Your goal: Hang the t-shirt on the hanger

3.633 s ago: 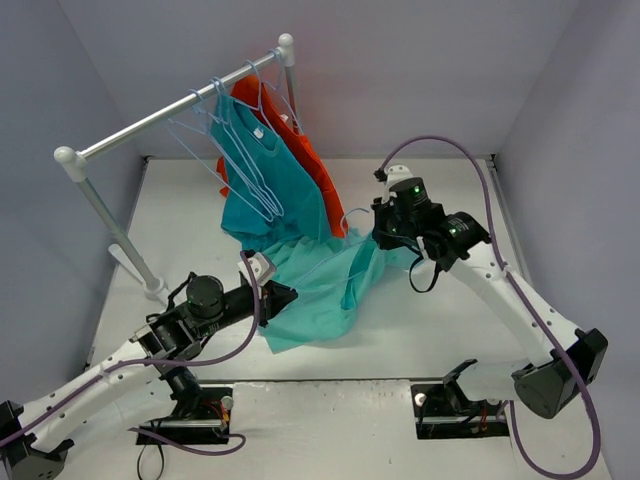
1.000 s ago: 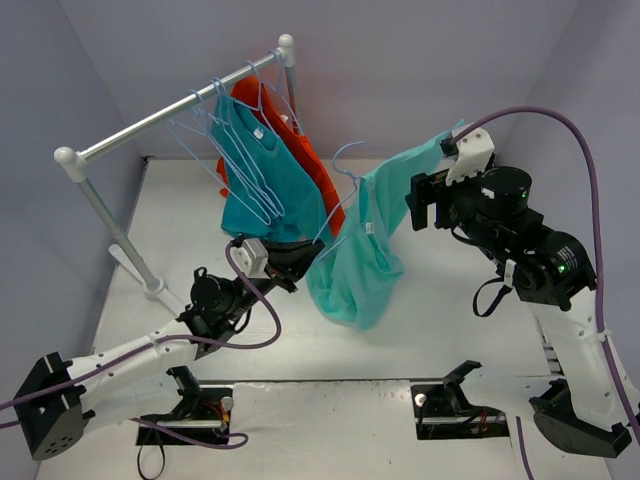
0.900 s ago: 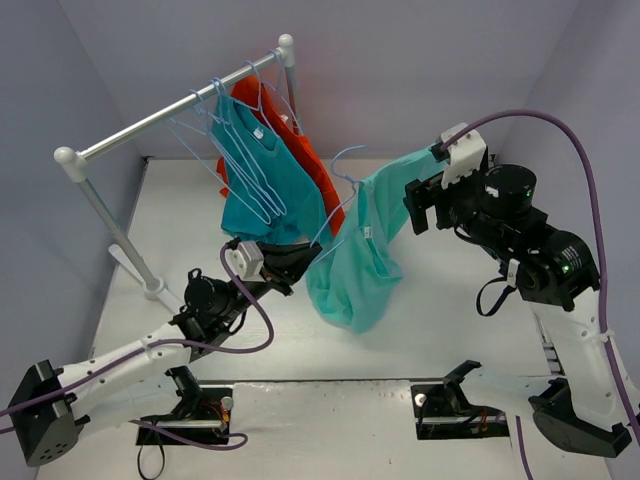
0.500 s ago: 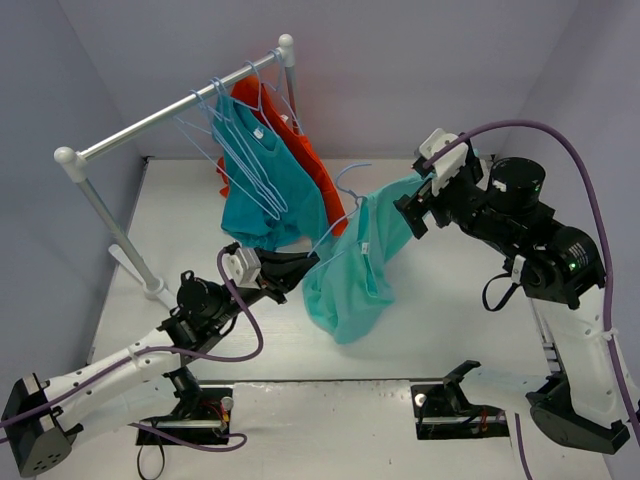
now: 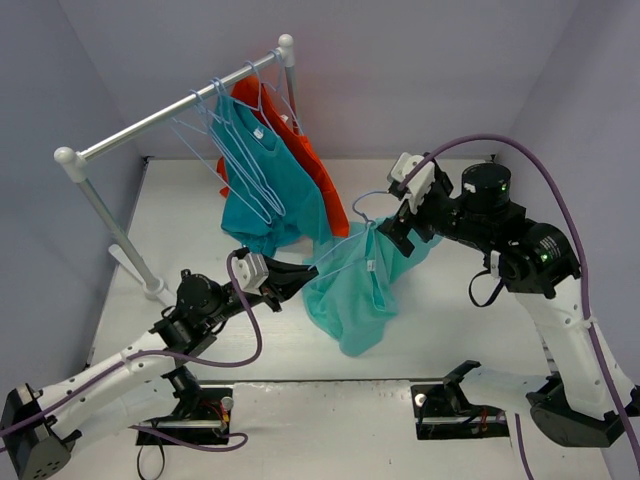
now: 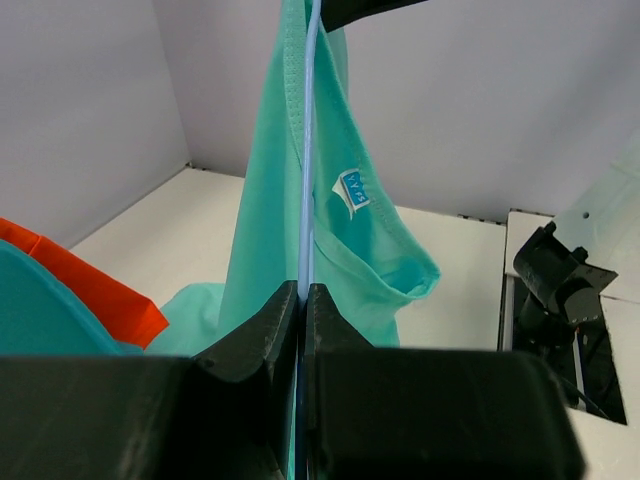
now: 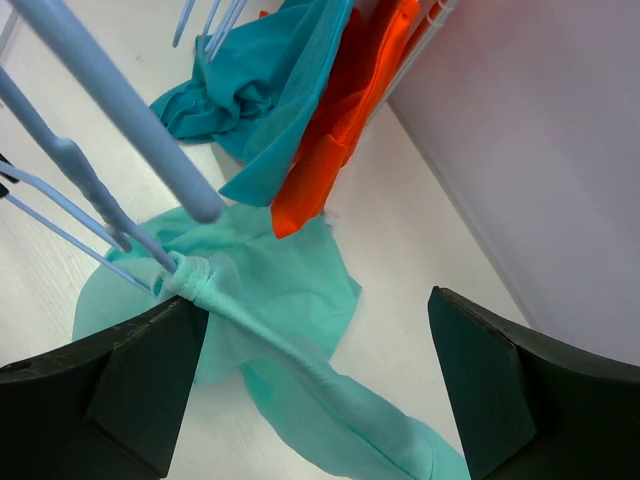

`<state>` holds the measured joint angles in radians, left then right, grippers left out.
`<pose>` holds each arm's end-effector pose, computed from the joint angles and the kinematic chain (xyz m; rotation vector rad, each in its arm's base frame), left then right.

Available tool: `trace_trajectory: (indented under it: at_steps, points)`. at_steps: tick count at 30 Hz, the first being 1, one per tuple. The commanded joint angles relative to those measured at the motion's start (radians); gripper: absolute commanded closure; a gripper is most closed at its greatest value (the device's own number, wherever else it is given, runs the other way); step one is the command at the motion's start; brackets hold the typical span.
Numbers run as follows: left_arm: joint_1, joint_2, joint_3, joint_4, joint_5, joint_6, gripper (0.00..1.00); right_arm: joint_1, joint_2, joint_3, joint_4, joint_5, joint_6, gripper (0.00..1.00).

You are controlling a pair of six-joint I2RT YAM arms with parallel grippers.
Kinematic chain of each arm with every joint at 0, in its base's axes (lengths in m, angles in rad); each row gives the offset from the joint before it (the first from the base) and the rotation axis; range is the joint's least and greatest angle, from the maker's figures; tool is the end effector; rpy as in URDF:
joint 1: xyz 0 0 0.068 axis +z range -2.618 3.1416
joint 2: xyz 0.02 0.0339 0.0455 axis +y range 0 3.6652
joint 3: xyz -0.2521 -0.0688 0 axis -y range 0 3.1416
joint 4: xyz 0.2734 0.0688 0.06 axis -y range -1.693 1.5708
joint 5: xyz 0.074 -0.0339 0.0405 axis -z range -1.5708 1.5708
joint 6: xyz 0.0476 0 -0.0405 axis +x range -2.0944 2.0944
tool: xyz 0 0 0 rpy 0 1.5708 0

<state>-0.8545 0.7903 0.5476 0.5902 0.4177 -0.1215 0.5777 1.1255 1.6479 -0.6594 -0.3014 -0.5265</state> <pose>0.1384 -0.1883 0.3252 0.8168 1.0526 -1.0913 0.1906 0.1411 0.5131 -1.0804 1.3259 0.2952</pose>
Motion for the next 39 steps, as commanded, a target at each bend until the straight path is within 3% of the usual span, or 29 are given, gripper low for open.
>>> trace_trajectory:
  at_steps: [1,4,6,11,12,16,22,24,25,26,27,31,35,39]
  points:
    - [0.023,-0.059,0.093,0.009,0.066,0.041,1.00,0.005,-0.032,-0.013,0.052,-0.053,-0.019,0.16]
    - [0.044,-0.074,0.101,-0.013,0.088,0.042,1.00,0.005,-0.044,-0.035,0.045,-0.075,-0.019,0.19]
    - [0.083,-0.082,0.114,-0.037,0.122,0.023,1.00,0.005,-0.046,-0.054,0.025,-0.098,-0.019,0.25]
    - [0.184,-0.062,0.146,-0.043,0.231,-0.041,1.00,0.005,-0.048,-0.085,0.009,-0.153,-0.021,0.47]
    - [0.196,-0.054,0.154,-0.046,0.246,-0.053,1.00,0.005,-0.049,-0.087,0.009,-0.166,-0.021,0.56]
    - [0.210,-0.032,0.191,-0.095,0.248,-0.054,1.00,0.005,-0.052,-0.068,0.011,-0.218,-0.018,0.77]
    - [0.223,0.009,0.261,-0.171,0.223,-0.043,0.98,0.007,-0.048,-0.054,0.011,-0.289,-0.029,0.98]
    - [0.226,0.009,0.294,-0.203,0.191,-0.038,0.88,0.007,-0.059,-0.075,0.014,-0.289,-0.057,1.00]
    - [0.226,0.009,0.295,-0.204,0.177,-0.038,0.88,0.007,-0.059,-0.076,0.014,-0.289,-0.058,1.00]
    - [0.226,-0.002,0.318,-0.261,0.134,-0.030,0.70,0.005,-0.062,-0.080,0.014,-0.277,-0.061,1.00]
    - [0.226,-0.007,0.348,-0.290,0.090,-0.027,0.59,0.006,-0.066,-0.084,0.014,-0.272,-0.061,1.00]
    - [0.226,-0.036,0.462,-0.459,-0.062,-0.040,0.28,0.007,-0.076,-0.083,0.017,-0.257,-0.061,1.00]
    - [0.225,-0.024,0.605,-0.725,-0.250,-0.104,0.26,0.005,-0.072,-0.076,0.023,-0.230,-0.060,1.00]
    - [0.213,-0.016,0.637,-0.779,-0.294,-0.258,0.26,0.006,-0.061,-0.072,0.038,-0.213,-0.049,1.00]
